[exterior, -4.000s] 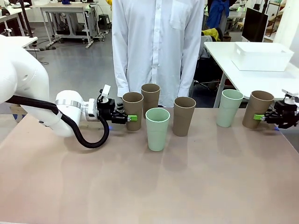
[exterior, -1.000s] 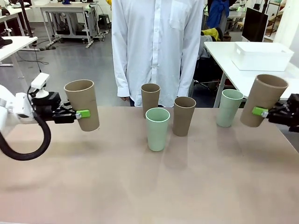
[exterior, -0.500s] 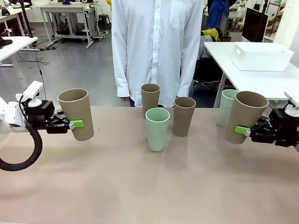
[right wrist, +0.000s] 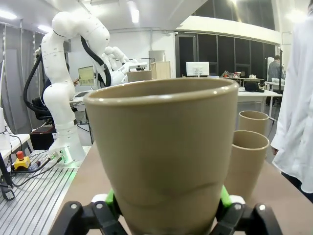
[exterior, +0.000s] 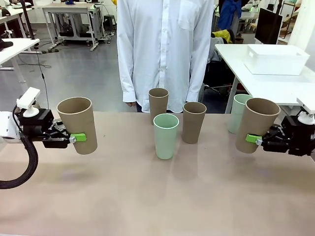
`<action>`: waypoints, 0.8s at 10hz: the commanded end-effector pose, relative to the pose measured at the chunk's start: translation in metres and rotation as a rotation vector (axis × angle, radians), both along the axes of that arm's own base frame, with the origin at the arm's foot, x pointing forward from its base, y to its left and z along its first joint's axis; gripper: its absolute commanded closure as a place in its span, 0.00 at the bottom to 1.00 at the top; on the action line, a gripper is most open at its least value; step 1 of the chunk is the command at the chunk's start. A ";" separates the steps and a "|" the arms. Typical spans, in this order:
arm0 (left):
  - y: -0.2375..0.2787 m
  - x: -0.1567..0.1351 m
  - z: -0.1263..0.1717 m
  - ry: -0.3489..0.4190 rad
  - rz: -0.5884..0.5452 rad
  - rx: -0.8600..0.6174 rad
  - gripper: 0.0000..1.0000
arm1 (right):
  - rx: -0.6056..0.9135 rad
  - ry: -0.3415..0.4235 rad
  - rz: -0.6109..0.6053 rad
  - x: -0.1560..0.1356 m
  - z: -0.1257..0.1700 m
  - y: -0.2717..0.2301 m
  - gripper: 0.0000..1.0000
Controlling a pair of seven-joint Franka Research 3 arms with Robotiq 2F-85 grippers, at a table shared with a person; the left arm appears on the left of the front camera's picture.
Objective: Stack the cups and store them in the basket.
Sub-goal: Pick up two Reusable plastic cups , one in each hand, then place the stack of Reusable plastic cups into the Pantry Basket.
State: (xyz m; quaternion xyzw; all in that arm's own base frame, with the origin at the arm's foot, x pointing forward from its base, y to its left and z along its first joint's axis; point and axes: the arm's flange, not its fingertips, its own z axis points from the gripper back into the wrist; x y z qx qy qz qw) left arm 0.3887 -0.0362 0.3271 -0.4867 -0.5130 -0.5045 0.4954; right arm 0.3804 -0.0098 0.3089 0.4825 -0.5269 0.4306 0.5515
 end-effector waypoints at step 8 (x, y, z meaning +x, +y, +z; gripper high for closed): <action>0.001 0.000 -0.004 0.011 0.004 -0.003 0.16 | -0.001 -0.002 0.000 0.000 0.001 0.000 0.16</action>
